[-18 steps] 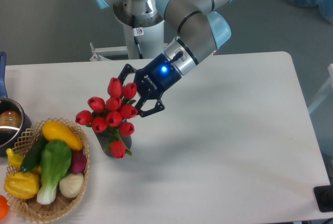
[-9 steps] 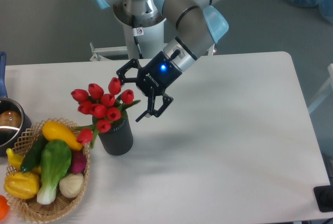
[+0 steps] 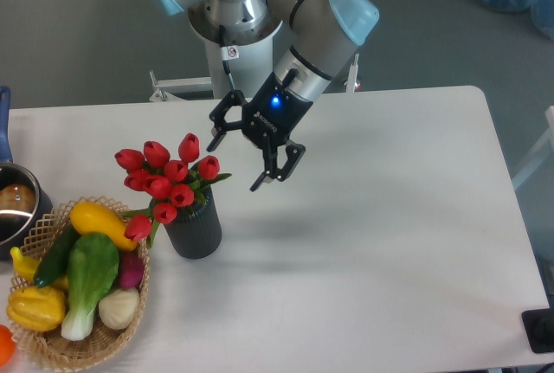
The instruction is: Insert the flowers into the vase
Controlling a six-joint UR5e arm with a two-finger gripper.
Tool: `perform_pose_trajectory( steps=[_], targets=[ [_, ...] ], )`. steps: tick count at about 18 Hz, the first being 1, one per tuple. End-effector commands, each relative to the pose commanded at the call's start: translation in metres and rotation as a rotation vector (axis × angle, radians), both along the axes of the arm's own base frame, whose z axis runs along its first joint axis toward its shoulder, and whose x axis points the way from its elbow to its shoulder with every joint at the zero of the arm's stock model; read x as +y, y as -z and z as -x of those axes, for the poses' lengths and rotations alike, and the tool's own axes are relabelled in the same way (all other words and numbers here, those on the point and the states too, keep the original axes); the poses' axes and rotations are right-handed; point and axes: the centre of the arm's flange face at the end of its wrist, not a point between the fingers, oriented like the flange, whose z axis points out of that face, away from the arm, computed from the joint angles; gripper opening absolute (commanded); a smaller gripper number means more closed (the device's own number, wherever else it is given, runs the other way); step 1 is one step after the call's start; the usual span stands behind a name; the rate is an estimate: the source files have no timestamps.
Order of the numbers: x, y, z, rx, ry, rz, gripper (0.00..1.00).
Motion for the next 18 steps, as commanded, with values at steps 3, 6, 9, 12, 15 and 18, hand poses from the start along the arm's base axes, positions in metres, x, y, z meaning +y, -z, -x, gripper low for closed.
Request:
perform_pose_trajectory(
  steps=[3,6,9,12,15,18],
  targets=[
    [-0.004,-0.005,0.009,0.066,-0.013,0.066,1.0],
    [-0.018,-0.005,0.028,0.134,-0.055,0.172,1.0],
    [-0.029,0.017,0.054,0.142,-0.087,0.272,1.0],
    [-0.032,0.044,0.091,0.147,-0.11,0.37,1.0],
    [-0.022,0.046,0.118,0.201,-0.113,0.44,1.0],
    [-0.01,0.06,0.123,0.244,-0.098,0.479,1.0]
  ],
)
